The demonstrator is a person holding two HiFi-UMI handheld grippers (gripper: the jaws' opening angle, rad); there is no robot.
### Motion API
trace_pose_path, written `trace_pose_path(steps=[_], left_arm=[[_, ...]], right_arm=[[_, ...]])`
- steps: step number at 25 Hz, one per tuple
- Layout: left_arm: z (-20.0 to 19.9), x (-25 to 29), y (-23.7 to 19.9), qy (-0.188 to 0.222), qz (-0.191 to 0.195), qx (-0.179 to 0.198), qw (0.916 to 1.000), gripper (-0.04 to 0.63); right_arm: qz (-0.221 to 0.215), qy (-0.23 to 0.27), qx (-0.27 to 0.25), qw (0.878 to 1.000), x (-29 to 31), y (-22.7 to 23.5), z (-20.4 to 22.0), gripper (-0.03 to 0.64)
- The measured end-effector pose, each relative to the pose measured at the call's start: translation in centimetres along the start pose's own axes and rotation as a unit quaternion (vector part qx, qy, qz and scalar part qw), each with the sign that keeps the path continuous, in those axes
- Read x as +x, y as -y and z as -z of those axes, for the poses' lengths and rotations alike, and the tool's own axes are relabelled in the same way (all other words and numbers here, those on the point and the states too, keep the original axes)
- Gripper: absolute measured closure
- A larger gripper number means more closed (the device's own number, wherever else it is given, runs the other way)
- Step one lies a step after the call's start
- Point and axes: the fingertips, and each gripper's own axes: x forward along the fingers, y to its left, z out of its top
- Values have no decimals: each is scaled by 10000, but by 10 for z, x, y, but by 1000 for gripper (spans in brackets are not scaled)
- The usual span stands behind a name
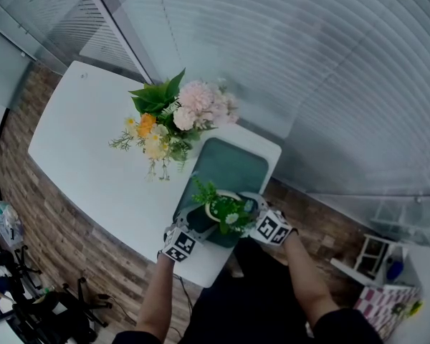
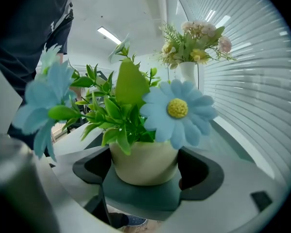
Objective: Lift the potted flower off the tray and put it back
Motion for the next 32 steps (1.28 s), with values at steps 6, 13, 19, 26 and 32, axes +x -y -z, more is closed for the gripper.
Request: trace_pose_path(steps=[6, 13, 19, 26, 32], left_arm=[[4, 3, 0, -118, 11, -57, 9999, 314], [3, 2, -1, -191, -94, -55, 9998, 313], [6, 2, 2, -105, -241, -61, 9996, 314], [-2, 2, 9, -122, -261, -48, 9996, 313], [-18, -15, 15, 15, -280, 60, 9996, 314]], right_arm=[[70, 83, 105, 9999, 4, 0, -2, 222], [117, 42, 76, 9999, 3, 1, -4, 222], [163, 157, 124, 9997, 4, 0, -3, 222], [204, 35, -93, 9997, -8, -3, -5, 222], [235, 206, -133, 9994, -23, -11, -22, 222]])
